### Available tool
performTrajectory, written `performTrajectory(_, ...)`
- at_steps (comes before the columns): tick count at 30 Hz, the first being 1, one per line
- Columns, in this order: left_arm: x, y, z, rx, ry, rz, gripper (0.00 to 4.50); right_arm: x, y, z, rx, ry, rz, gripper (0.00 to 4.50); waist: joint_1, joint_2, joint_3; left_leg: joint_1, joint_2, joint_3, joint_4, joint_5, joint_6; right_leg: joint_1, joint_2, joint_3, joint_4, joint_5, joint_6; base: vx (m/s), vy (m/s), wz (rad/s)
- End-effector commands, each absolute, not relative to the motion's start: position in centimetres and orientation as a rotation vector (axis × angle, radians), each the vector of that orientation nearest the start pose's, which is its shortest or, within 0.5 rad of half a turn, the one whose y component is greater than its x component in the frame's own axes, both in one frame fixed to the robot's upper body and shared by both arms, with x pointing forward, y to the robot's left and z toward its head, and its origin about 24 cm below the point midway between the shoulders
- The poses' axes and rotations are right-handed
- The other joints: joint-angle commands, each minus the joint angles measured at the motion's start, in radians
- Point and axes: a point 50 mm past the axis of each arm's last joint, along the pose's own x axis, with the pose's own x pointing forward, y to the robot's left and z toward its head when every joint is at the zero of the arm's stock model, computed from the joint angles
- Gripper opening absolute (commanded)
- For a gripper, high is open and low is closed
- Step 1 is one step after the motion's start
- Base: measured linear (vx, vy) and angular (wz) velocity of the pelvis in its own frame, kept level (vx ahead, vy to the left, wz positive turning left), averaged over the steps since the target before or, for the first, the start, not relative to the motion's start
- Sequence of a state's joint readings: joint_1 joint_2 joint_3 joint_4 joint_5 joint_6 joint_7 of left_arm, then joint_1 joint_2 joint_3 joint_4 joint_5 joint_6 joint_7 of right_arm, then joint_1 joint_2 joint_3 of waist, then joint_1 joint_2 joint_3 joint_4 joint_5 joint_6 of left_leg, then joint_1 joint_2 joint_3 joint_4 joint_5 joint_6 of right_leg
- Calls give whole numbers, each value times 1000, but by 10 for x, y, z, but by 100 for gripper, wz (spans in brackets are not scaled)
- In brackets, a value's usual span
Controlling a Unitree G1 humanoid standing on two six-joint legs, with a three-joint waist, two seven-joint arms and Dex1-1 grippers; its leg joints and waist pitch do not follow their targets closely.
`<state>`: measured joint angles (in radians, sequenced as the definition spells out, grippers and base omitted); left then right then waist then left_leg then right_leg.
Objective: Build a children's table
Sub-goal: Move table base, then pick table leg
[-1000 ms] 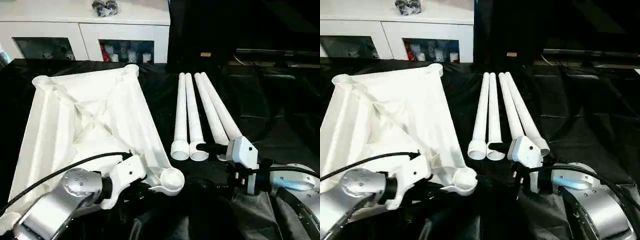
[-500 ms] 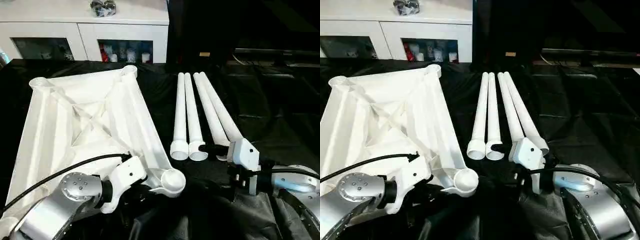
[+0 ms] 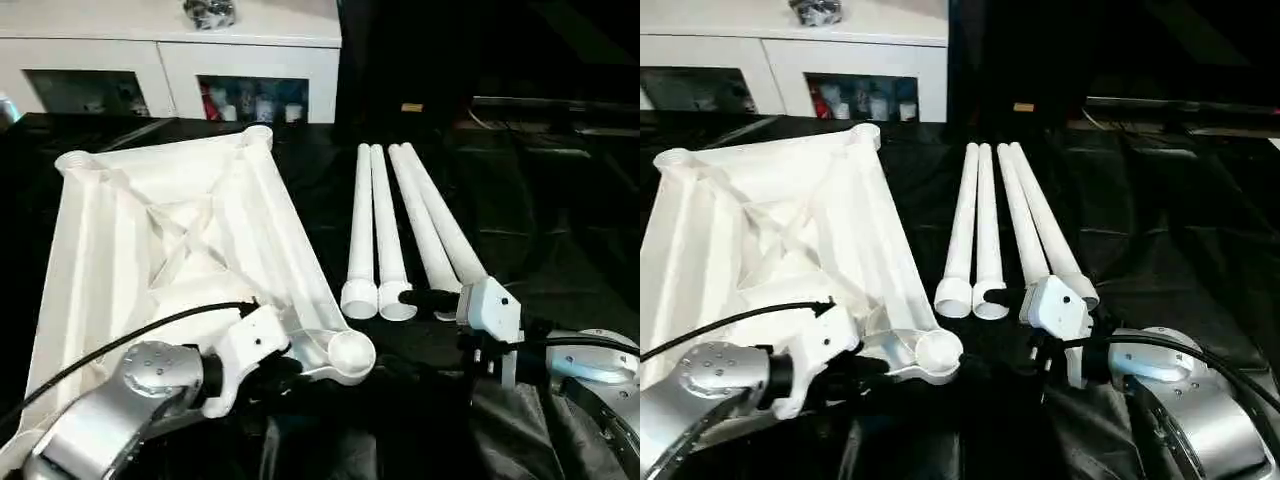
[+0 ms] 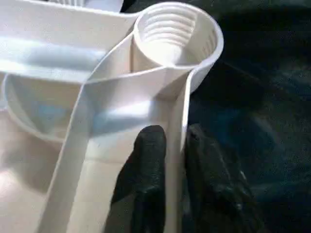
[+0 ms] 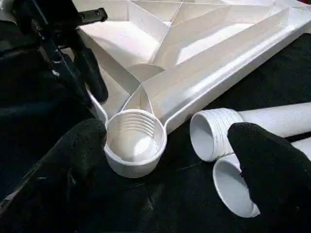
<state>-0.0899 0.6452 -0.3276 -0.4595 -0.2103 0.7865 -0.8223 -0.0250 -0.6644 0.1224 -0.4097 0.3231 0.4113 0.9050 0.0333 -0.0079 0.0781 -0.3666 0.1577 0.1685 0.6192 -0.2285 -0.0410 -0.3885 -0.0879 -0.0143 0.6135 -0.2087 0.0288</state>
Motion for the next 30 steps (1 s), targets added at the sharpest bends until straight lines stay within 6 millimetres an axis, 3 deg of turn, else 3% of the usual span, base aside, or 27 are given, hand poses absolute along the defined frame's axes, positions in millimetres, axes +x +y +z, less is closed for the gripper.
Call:
performTrajectory(1, 215, 148, 73, 353, 566, -1089, 111, 217, -171, 106, -296, 237, 1122, 450, 3, -7, -43, 7, 60, -21, -96, -153, 64, 33, -45, 31, -71, -174, -256, 0, 0, 0)
performTrajectory(2, 217, 150, 75, 347, 537, -1086, 121, 216, -171, 108, -272, 230, 1121, 450, 5, -6, -44, 8, 61, -22, -97, -149, 63, 33, -47, 31, -70, -168, -255, 0, 0, 0)
performTrajectory(3, 217, 150, 75, 347, 537, -1086, 134, 216, -171, 108, -272, 230, 1121, 450, 5, -12, -44, 6, 62, -22, -97, -144, 66, 34, -47, 31, -68, -160, -255, 0, 0, 0)
performTrajectory(4, 220, 150, 80, 330, 475, -1048, 144, 216, -172, 112, -236, 209, 1094, 450, 4, -19, -46, 7, 62, -20, -95, -138, 69, 34, -46, 31, -69, -154, -254, 0, 0, 0)
performTrajectory(5, 220, 151, 91, 291, 324, -949, 149, 217, -174, 117, -174, 168, 1025, 450, 6, -17, -48, 4, 62, -22, -93, -120, 74, 36, -51, 31, -64, -133, -261, 0, 0, 0)
performTrajectory(6, 220, 151, 94, 281, 296, -926, 149, 217, -175, 118, -162, 160, 1009, 450, 2, -21, -47, -2, 67, -22, -95, -112, 76, 39, -53, 30, -65, -118, -270, 0, 0, 0)
performTrajectory(8, 236, 153, 111, 203, 107, -648, 149, 228, -176, 120, -78, 93, 768, 450, 0, -20, -48, 3, 70, -20, -95, -113, 65, 34, -49, 29, -67, -112, -275, 0, 0, 0)
performTrajectory(10, 245, 152, 116, 156, 57, -560, 149, 231, -174, 117, -19, 78, 664, 450, -1, -24, -49, 7, 65, -17, -95, -128, 41, 29, -45, 28, -70, -127, -268, 0, 0, 0)
performTrajectory(11, 250, 149, 116, 158, 37, -483, 149, 233, -170, 112, 25, 87, 597, 450, 8, -19, -53, 12, 61, -19, -95, -150, 23, 30, -42, 29, -71, -160, -237, 0, 0, 0)
performTrajectory(13, 252, 145, 114, 159, 28, -453, 149, 235, -165, 106, 24, 109, 570, 450, 5, -28, -54, 3, 60, -21, -97, -133, 11, 35, -40, 28, -71, -150, -204, 0, 0, 0)
performTrajectory(14, 254, 140, 113, 161, 18, -445, 149, 239, -160, 98, 4, 144, 535, 450, 9, -11, -58, 7, 59, -22, -96, -126, 4, 34, -40, 28, -68, -141, -199, 0, 0, 0)
performTrajectory(16, 255, 133, 112, 174, 12, -470, 149, 245, -156, 90, -26, 199, 503, 450, 5, -16, -63, 6, 55, -21, -93, -108, -12, 34, -35, 27, -67, -107, -187, 0, 0, 0)
performTrajectory(17, 256, 128, 114, 189, 9, -529, 149, 258, -155, 89, -13, 220, 465, 450, 8, -3, -66, 7, 53, -23, -92, -92, -20, 35, -37, 28, -61, -78, -188, 0, 0, 0)
performTrajectory(18, 256, 128, 118, 223, 3, -593, 149, 271, -153, 93, 35, 222, 470, 450, 3, -7, -67, 5, 49, -22, -93, -98, -24, 35, -35, 26, -60, -72, -197, 0, 0, 0)
performTrajectory(20, 256, 129, 119, 245, -6, -611, 149, 277, -152, 94, 38, 230, 466, 450, 5, -8, -69, 6, 49, -19, -88, -88, -20, 35, -35, 28, -57, -43, -205, 0, 0, 0)
performTrajectory(21, 257, 134, 118, 254, 25, -635, 149, 289, -150, 96, 48, 261, 459, 450, 8, -5, -70, 4, 49, -17, -85, -62, -13, 38, -36, 29, -53, -5, -211, 0, 0, 0)
performTrajectory(23, 257, 136, 117, 256, 39, -644, 149, 295, -149, 96, 54, 272, 457, 450, 7, -2, -74, 5, 47, -15, -83, -37, -12, 39, -34, 27, -47, 19, -227, 0, 0, 0)
performTrajectory(24, 257, 140, 119, 269, 44, -675, 149, 310, -144, 100, 87, 293, 441, 450, 7, -3, -72, 6, 46, -13, -82, -32, -16, 36, -33, 27, -45, 30, -240, 0, 0, 0)
performTrajectory(26, 257, 142, 122, 287, 43, -702, 149, 319, -141, 103, 103, 304, 435, 450, 6, -4, -77, 3, 46, -12, -82, -21, -21, 40, -32, 26, -42, 25, -248, 0, 0, 0)
performTrajectory(30, 255, 144, 124, 307, 64, -773, 149, 337, -130, 106, 154, 324, 450, 450, 13, -2, -77, 8, 48, -5, -78, -6, -28, 33, -29, 28, -36, 64, -259, 0, 0, 0)
